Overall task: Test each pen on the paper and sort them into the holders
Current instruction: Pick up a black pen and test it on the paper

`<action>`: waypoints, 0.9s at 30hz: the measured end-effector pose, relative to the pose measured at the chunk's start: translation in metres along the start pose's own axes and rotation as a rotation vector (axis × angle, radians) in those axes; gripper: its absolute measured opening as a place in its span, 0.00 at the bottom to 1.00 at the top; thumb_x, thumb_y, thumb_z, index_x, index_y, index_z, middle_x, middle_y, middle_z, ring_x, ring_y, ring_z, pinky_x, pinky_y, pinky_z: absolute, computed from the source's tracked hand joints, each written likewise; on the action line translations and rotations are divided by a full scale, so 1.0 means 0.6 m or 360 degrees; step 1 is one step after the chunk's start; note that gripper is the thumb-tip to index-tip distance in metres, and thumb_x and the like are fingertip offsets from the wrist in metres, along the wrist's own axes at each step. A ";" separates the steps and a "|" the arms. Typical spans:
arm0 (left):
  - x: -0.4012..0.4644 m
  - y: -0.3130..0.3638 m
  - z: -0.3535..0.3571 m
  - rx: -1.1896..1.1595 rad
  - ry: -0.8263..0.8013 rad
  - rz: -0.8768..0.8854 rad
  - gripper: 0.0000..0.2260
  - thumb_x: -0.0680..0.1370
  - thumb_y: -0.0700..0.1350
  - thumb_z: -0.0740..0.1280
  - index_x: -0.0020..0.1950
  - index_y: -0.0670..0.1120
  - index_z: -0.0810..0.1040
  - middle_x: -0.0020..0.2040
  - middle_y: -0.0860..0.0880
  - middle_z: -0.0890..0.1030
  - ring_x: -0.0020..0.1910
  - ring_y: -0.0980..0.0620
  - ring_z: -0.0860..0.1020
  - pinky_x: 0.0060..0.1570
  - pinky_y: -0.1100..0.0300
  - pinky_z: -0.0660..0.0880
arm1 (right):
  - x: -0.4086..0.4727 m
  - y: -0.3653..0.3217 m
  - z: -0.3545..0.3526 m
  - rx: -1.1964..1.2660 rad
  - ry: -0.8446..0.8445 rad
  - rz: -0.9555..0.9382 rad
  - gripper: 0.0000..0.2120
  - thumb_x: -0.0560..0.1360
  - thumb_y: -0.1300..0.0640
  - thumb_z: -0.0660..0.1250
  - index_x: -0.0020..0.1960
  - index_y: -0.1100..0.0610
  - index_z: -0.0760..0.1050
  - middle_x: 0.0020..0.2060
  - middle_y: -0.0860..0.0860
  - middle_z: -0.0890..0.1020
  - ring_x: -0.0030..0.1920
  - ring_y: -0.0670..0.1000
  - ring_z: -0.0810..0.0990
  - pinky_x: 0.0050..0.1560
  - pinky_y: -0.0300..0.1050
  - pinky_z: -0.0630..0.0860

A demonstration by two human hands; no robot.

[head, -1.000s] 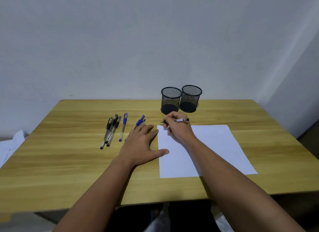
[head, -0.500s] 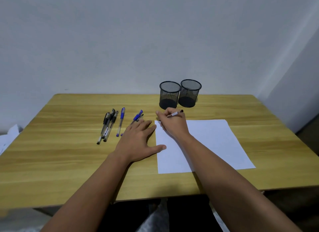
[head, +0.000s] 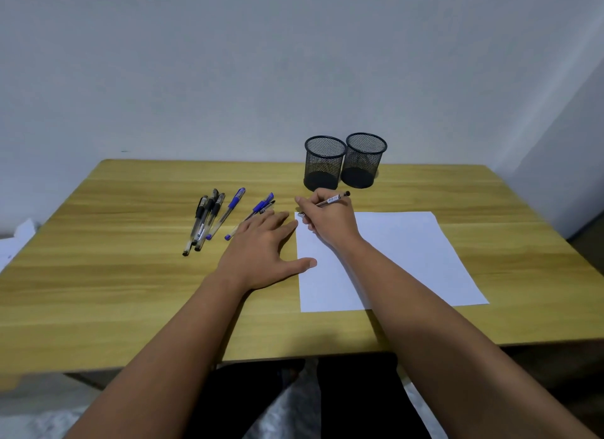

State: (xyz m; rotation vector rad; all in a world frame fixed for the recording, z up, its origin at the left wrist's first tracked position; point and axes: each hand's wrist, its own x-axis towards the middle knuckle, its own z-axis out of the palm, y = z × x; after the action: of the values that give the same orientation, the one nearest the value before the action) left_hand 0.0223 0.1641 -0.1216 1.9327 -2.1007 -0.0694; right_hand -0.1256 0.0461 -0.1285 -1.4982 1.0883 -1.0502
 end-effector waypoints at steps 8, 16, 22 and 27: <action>0.000 -0.001 0.002 0.0007 -0.0010 -0.0002 0.43 0.70 0.80 0.55 0.79 0.58 0.63 0.80 0.56 0.61 0.80 0.51 0.55 0.76 0.48 0.53 | -0.003 -0.002 0.000 -0.0115 0.0044 -0.0015 0.17 0.79 0.57 0.71 0.34 0.61 0.73 0.30 0.64 0.81 0.27 0.54 0.79 0.32 0.49 0.76; 0.001 0.001 -0.001 0.0016 -0.0015 0.0003 0.43 0.70 0.80 0.55 0.79 0.57 0.62 0.81 0.55 0.61 0.80 0.51 0.55 0.76 0.48 0.54 | -0.006 -0.011 -0.002 0.0029 0.0025 -0.0024 0.16 0.77 0.47 0.77 0.36 0.53 0.78 0.30 0.58 0.83 0.30 0.55 0.80 0.32 0.46 0.75; 0.002 0.004 0.000 0.0094 -0.0026 0.0010 0.43 0.71 0.79 0.52 0.81 0.57 0.58 0.81 0.54 0.59 0.80 0.49 0.55 0.76 0.46 0.53 | -0.007 -0.006 -0.004 -0.0075 0.0055 -0.0056 0.18 0.80 0.50 0.75 0.35 0.58 0.78 0.30 0.61 0.83 0.29 0.53 0.79 0.34 0.49 0.77; 0.001 0.006 0.000 0.0106 -0.0019 0.0009 0.42 0.72 0.78 0.53 0.80 0.57 0.59 0.81 0.54 0.59 0.79 0.49 0.55 0.76 0.46 0.53 | -0.003 -0.002 -0.002 -0.0083 0.0042 -0.0016 0.18 0.79 0.51 0.74 0.36 0.61 0.77 0.30 0.61 0.83 0.28 0.53 0.79 0.34 0.50 0.76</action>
State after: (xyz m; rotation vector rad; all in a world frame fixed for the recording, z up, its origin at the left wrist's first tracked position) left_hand 0.0191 0.1640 -0.1207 1.9684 -2.1418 -0.0104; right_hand -0.1269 0.0480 -0.1270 -1.5367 1.1356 -1.0587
